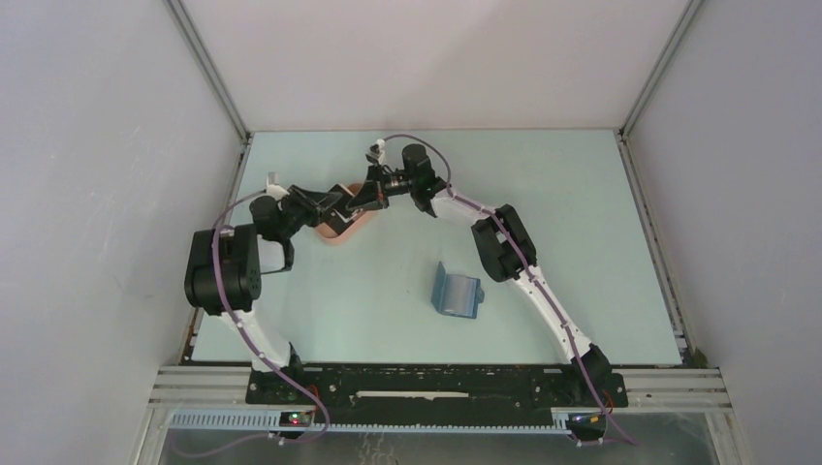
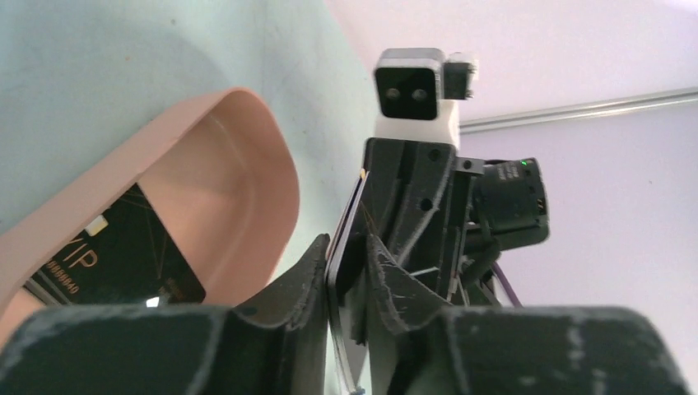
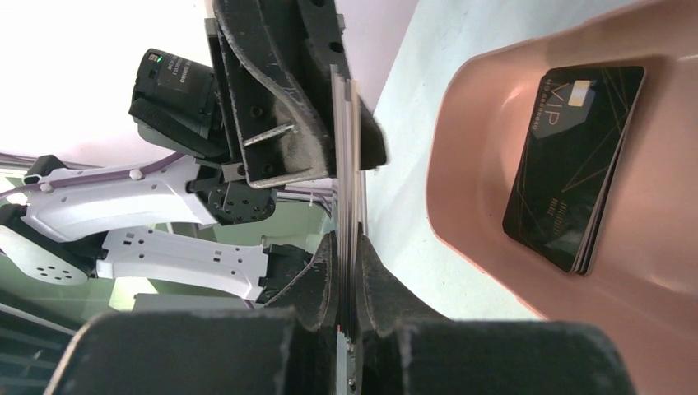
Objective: Put the credit cards into the card holder
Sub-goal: Pick up the credit card from the storage box.
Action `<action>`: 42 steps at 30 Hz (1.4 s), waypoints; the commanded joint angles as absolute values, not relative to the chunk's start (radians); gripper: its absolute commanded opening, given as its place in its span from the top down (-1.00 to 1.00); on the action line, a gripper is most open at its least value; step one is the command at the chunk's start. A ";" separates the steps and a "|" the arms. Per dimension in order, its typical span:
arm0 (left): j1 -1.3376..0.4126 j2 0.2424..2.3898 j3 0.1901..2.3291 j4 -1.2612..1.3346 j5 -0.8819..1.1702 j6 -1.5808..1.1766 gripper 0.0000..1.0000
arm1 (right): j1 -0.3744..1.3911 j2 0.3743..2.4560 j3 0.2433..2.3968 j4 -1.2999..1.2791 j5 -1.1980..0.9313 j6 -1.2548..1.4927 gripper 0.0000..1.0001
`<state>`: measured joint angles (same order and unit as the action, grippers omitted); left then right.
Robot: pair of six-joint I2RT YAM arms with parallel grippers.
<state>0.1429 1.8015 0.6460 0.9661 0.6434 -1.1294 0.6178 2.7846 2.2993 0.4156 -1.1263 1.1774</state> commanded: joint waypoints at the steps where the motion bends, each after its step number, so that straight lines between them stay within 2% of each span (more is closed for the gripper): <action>1: 0.138 1.829 0.686 1.045 0.664 -1.157 0.71 | 0.624 2.736 2.310 0.429 -1.126 1.172 0.77; 3: 0.138 1.841 0.688 1.052 0.666 -1.157 0.95 | 0.622 2.737 2.317 0.405 -1.125 1.153 0.60; 4: 0.139 1.848 0.690 1.054 0.667 -1.155 0.99 | 0.620 2.737 2.320 0.391 -1.121 1.142 0.49; 6: 0.141 1.862 0.694 1.059 0.667 -1.155 1.00 | 0.615 2.735 2.326 0.365 -1.116 1.117 0.29; 10: 0.143 1.887 0.698 1.066 0.658 -1.161 1.00 | 0.607 2.735 2.369 0.232 -1.086 0.986 -0.26; 14: 0.156 1.896 0.700 1.066 0.641 -1.162 1.00 | 0.601 2.735 2.421 0.115 -1.041 0.847 -0.46; 17: 0.169 1.894 0.701 1.066 0.639 -1.158 1.00 | 0.594 2.735 2.454 0.060 -1.027 0.773 -0.52; 24: 0.177 1.898 0.713 1.068 0.657 -1.170 0.99 | 0.597 2.743 2.451 0.080 -1.027 0.806 -0.51; 29: 0.184 1.891 0.710 1.048 0.643 -1.169 0.99 | 0.610 2.740 2.560 -0.148 -0.969 0.579 -0.56; 34: 0.185 1.879 0.711 1.058 0.657 -1.187 0.99 | 0.613 2.730 2.558 -0.177 -0.925 0.556 -0.36; 42: 0.185 1.877 0.696 1.163 0.693 -1.261 0.95 | 0.640 2.750 2.542 -0.154 -0.918 0.607 -0.35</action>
